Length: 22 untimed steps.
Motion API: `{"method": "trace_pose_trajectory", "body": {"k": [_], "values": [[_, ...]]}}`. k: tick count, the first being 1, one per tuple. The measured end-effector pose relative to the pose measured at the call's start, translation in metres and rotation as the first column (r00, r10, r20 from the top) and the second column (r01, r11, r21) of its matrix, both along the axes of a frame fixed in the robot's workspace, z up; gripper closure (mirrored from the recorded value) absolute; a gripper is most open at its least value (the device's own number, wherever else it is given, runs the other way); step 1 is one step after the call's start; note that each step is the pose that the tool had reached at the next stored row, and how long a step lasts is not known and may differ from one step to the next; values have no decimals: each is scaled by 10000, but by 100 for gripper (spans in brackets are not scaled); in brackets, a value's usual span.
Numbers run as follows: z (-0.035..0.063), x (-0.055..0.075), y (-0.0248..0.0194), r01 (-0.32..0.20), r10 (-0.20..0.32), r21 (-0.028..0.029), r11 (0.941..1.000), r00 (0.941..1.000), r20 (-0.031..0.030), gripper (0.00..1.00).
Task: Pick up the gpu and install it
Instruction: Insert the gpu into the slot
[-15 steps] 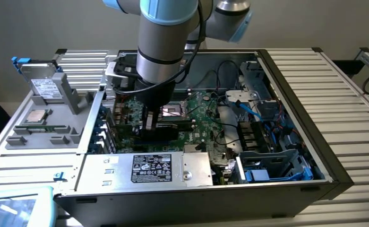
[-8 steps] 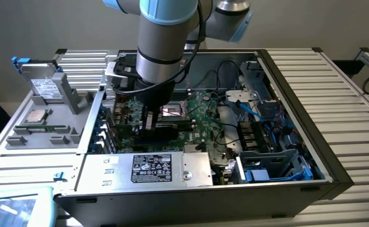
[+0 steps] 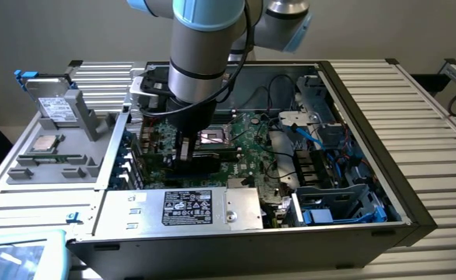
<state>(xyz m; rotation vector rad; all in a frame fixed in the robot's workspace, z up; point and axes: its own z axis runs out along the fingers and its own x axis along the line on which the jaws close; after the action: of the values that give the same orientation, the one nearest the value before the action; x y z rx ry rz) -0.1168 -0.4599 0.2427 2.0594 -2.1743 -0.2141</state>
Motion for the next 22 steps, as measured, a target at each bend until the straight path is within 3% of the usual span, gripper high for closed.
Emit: {"method": "trace_pose_trajectory", "body": {"k": [22], "values": [[0,0,0,1,-1,-6,10000,10000,0,72]]}}
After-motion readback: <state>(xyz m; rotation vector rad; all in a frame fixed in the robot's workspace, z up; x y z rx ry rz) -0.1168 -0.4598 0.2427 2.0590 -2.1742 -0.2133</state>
